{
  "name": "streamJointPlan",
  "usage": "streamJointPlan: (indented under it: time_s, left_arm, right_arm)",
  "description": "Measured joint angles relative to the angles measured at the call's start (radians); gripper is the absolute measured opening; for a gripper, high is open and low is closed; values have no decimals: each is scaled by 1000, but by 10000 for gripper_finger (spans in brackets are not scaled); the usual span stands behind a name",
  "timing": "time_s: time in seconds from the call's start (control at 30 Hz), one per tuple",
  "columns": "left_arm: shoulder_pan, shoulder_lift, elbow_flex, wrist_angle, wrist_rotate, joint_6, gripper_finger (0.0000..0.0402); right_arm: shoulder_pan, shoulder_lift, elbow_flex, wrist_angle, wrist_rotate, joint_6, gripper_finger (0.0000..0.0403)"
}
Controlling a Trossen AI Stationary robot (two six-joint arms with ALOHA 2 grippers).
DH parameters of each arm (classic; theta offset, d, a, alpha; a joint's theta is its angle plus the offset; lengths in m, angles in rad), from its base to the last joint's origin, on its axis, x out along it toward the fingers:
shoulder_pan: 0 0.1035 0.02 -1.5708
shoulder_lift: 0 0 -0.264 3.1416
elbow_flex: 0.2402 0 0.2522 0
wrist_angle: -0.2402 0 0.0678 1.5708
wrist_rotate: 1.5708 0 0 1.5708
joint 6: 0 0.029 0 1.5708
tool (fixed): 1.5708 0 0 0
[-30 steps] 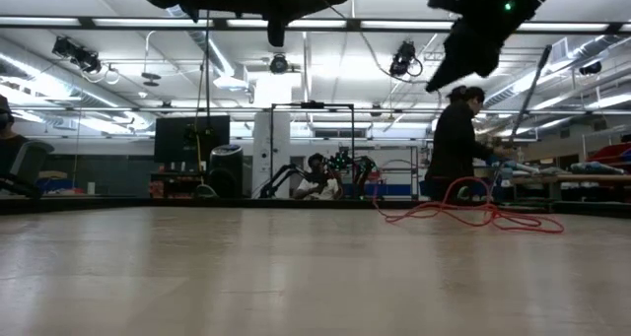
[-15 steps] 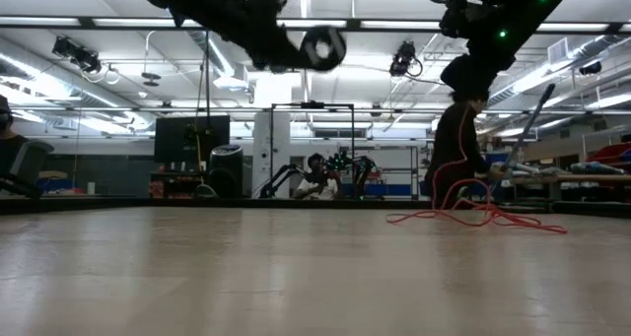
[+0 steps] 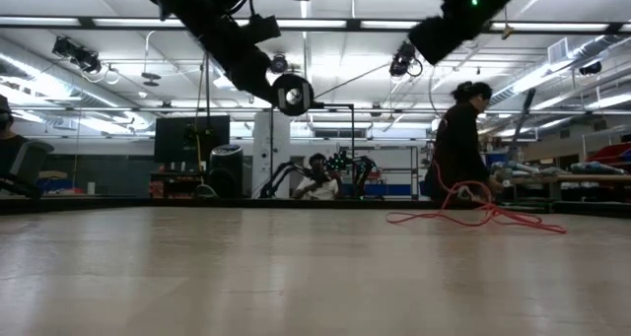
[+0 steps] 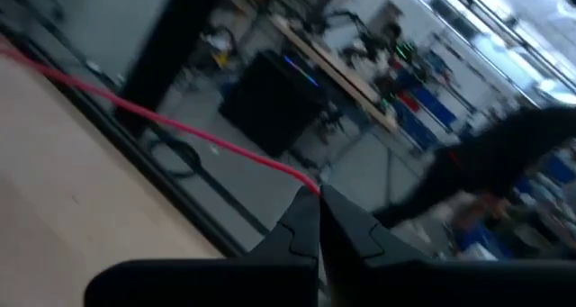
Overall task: Coil cords
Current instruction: Coil the red wire cable onto the black spool
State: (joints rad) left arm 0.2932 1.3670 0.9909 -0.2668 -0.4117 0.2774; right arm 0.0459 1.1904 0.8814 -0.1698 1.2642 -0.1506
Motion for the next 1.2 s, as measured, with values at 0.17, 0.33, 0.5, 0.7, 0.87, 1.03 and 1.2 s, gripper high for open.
streamJointPlan:
  time_s: [0.17,0.33,0.5,0.7,0.87,1.03,1.2]
  left_arm:
    - [-13,0,6,-33,-45,-78,2]
    - [-32,0,59,-28,-44,-104,2]
    - [-47,5,132,-25,-44,-105,3]
    - [-67,87,267,-97,-43,-106,3]
    - [-87,203,405,-174,-38,-108,3]
    - [-99,268,477,-180,-35,-101,3]
    - [-101,287,480,-203,-32,-102,3]
  right_arm:
    - [5,0,0,326,-152,-280,0]
    - [-1,0,0,503,-312,-423,0]
    - [-1,0,0,574,-454,-447,0]
    - [-3,1,0,628,-548,-448,0]
    - [-3,1,0,641,-500,-450,0]
    - [-4,1,0,644,-463,-507,0]
    - [-4,1,0,649,-449,-576,0]
